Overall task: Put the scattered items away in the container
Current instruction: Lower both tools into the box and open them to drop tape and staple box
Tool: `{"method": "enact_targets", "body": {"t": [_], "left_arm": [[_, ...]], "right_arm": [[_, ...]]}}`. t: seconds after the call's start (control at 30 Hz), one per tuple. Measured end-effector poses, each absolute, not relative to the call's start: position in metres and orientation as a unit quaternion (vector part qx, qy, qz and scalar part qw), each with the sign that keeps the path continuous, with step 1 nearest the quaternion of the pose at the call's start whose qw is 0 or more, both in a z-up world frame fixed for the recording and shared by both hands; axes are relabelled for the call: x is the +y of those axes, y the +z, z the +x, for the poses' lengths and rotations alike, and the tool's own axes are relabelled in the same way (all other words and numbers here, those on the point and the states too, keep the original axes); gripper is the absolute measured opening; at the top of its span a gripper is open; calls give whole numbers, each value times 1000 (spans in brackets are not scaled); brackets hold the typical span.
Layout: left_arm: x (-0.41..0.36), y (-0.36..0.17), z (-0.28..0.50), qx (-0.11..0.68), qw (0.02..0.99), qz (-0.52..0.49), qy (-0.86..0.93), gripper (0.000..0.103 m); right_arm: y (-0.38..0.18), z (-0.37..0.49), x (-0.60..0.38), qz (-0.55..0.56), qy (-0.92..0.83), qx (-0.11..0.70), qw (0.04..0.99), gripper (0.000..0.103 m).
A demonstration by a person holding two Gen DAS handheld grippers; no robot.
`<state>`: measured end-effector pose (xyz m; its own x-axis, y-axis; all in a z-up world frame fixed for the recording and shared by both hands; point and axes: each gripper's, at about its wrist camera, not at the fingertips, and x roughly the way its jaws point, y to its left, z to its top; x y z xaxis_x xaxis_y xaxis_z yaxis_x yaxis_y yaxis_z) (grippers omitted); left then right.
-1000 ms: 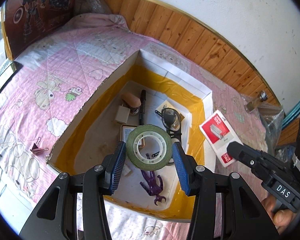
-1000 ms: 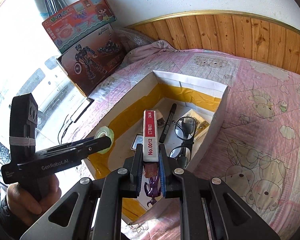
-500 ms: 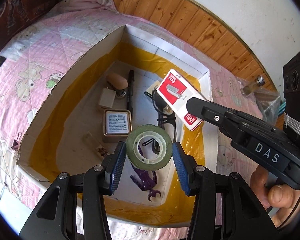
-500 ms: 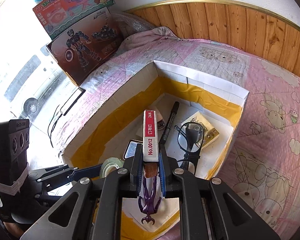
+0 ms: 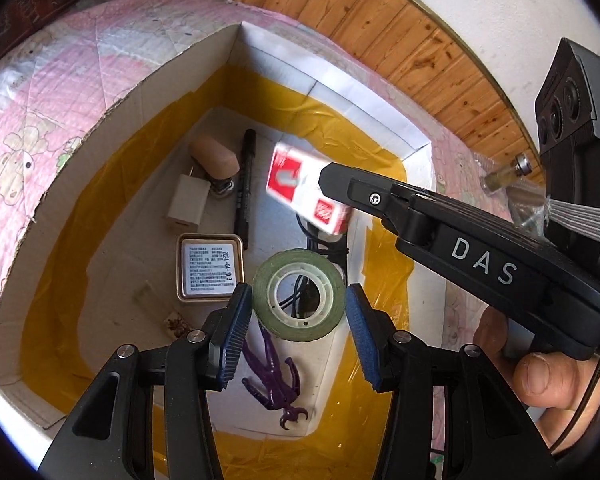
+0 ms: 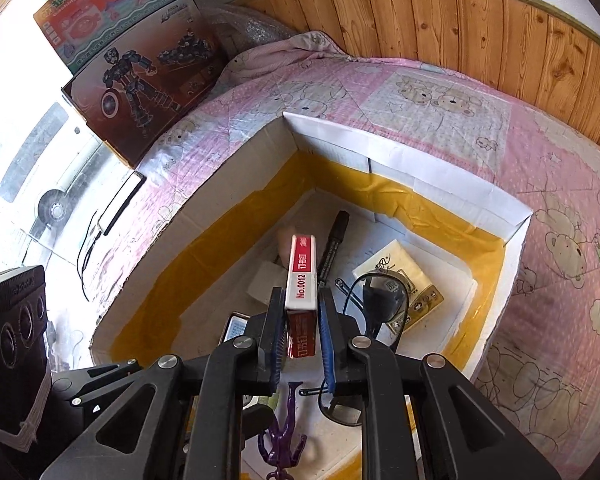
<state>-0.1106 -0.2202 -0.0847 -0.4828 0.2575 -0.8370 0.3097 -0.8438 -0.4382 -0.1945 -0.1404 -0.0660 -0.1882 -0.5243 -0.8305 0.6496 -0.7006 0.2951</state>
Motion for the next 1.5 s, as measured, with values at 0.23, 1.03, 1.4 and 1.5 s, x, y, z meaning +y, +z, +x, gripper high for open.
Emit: {"method": "enact_targets", "body": {"t": [0.23,1.03,1.4,1.5], "left_arm": [[-229,-92,-111,288,20,510,-810,55],[-201,-51,-64,195,48,484,-852,55],[-187,-39,-35,149,75,471,-866,67],[-185,-37,-29,151,73,468,-868,69]], "right_arm": [[-74,-201,-130,520,-767,35,373,22],[-36,-128,-90,470,-784,105,391,45],[-15,-81,-61,428,-801,153,390,55],[-16,-73,-55,428,-799,162,389,56]]}}
